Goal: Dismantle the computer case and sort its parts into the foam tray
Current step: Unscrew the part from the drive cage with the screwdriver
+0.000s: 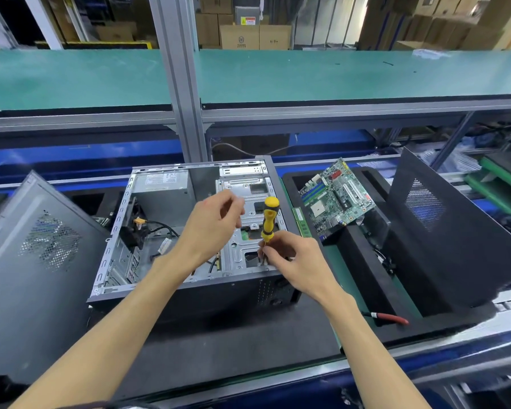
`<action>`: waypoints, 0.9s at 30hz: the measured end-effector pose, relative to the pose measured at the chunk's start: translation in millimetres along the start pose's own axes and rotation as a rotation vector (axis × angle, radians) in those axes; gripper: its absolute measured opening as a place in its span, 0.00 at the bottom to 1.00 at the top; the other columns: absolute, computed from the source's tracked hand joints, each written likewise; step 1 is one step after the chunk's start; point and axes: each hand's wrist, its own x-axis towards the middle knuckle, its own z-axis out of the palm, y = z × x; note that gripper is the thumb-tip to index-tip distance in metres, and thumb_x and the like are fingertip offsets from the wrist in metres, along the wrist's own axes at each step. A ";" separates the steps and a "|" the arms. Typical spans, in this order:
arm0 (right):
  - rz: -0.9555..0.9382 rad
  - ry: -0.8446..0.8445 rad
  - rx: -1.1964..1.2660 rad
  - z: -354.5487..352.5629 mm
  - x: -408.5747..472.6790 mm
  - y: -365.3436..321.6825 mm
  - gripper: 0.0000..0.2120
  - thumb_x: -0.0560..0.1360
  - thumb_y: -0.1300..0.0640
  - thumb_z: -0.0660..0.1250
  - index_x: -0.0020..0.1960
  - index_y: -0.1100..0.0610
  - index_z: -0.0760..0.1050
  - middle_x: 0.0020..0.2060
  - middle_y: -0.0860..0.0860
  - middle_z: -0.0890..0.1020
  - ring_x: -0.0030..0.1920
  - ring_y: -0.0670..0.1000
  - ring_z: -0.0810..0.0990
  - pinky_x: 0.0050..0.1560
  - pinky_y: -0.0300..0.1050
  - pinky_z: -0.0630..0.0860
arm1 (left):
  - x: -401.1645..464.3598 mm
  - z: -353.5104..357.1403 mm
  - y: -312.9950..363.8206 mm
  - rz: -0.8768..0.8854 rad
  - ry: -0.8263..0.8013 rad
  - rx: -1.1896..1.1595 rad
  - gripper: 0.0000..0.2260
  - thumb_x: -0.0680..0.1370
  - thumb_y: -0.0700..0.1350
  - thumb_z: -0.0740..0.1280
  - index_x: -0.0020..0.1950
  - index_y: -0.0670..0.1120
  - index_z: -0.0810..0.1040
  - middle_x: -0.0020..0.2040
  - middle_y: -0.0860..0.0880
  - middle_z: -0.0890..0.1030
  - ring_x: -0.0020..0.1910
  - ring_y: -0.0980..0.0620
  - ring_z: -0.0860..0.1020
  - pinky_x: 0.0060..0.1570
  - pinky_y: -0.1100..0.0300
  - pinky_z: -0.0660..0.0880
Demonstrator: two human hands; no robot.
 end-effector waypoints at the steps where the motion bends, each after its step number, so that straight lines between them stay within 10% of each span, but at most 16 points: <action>1: -0.005 0.007 0.007 0.1 -0.3 -0.9 0.03 0.78 0.61 0.71 0.49 0.55 0.82 0.39 0.49 0.87 0.39 0.50 0.85 0.47 0.39 0.79 | -1.2 2.7 -7.5 -0.037 -0.030 0.010 0.13 0.84 0.49 0.60 0.43 0.49 0.79 0.35 0.51 0.82 0.36 0.49 0.79 0.43 0.47 0.79; 12: -0.011 0.051 0.068 2.6 -2.7 -3.2 0.05 0.78 0.63 0.70 0.50 0.55 0.82 0.41 0.48 0.88 0.43 0.47 0.87 0.51 0.40 0.81 | -23.2 30.1 -53.5 -0.120 -0.173 0.035 0.10 0.80 0.38 0.64 0.48 0.50 0.83 0.40 0.55 0.85 0.39 0.63 0.81 0.39 0.72 0.74; 27: 0.031 0.039 0.096 0.5 -1.2 2.1 0.08 0.79 0.66 0.69 0.49 0.54 0.81 0.42 0.48 0.88 0.44 0.46 0.87 0.51 0.39 0.82 | -25.3 38.0 -56.2 0.154 -0.368 0.385 0.16 0.79 0.43 0.61 0.59 0.58 0.82 0.48 0.57 0.74 0.52 0.55 0.66 0.59 0.55 0.61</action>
